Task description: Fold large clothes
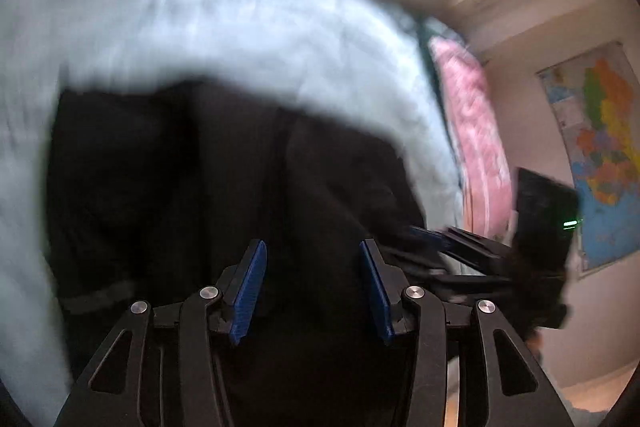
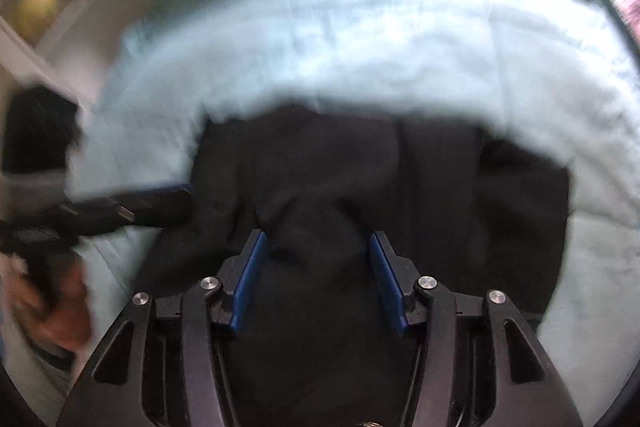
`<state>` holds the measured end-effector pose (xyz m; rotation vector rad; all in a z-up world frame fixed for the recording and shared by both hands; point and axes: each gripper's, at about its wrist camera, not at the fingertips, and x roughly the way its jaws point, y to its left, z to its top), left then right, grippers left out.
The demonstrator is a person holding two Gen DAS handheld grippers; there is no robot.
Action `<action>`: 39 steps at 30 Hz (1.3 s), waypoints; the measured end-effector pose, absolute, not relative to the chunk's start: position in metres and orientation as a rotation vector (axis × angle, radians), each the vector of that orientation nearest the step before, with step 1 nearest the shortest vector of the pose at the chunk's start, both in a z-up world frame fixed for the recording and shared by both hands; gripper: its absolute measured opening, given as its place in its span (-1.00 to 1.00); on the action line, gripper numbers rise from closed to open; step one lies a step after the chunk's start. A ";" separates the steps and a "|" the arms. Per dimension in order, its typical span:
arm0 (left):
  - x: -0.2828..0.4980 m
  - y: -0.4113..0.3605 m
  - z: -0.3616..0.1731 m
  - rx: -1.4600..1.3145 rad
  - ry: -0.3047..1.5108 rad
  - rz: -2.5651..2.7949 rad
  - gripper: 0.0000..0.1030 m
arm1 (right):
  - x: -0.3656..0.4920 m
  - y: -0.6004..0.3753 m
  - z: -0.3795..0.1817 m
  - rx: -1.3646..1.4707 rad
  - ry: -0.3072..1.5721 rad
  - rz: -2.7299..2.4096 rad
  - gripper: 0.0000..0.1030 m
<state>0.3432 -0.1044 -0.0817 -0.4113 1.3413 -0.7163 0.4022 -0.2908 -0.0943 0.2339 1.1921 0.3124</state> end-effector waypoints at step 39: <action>0.179 -0.063 -0.053 -0.162 1.370 -0.685 0.20 | 0.237 -0.306 -0.107 0.305 1.203 0.190 0.26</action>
